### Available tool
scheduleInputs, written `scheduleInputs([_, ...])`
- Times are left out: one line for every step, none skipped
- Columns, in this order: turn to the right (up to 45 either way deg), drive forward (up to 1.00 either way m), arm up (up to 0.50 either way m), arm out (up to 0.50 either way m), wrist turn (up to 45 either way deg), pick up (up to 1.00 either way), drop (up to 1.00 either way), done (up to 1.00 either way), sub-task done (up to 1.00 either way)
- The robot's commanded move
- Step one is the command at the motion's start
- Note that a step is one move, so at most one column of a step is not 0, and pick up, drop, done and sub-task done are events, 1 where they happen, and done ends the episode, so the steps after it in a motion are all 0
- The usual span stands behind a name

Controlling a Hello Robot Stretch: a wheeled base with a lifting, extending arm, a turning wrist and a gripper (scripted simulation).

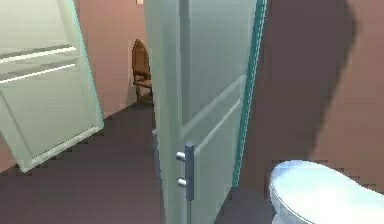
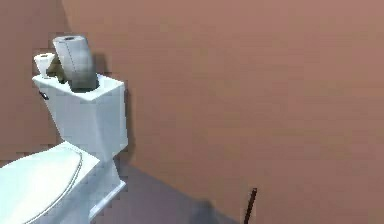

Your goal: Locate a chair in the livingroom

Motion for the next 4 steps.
scheduleInputs([-15.0,0.0,0.0,0.0,0.0,0.0,0.0,0.0,0.0])
scheduleInputs([0.0,0.2,0.0,0.0,0.0,0.0,0.0,0.0,0.0])
scheduleInputs([-45.0,0.0,0.0,0.0,0.0,0.0,0.0,0.0,0.0])
scheduleInputs([-30.0,0.0,0.0,0.0,0.0,0.0,0.0,0.0,0.0])
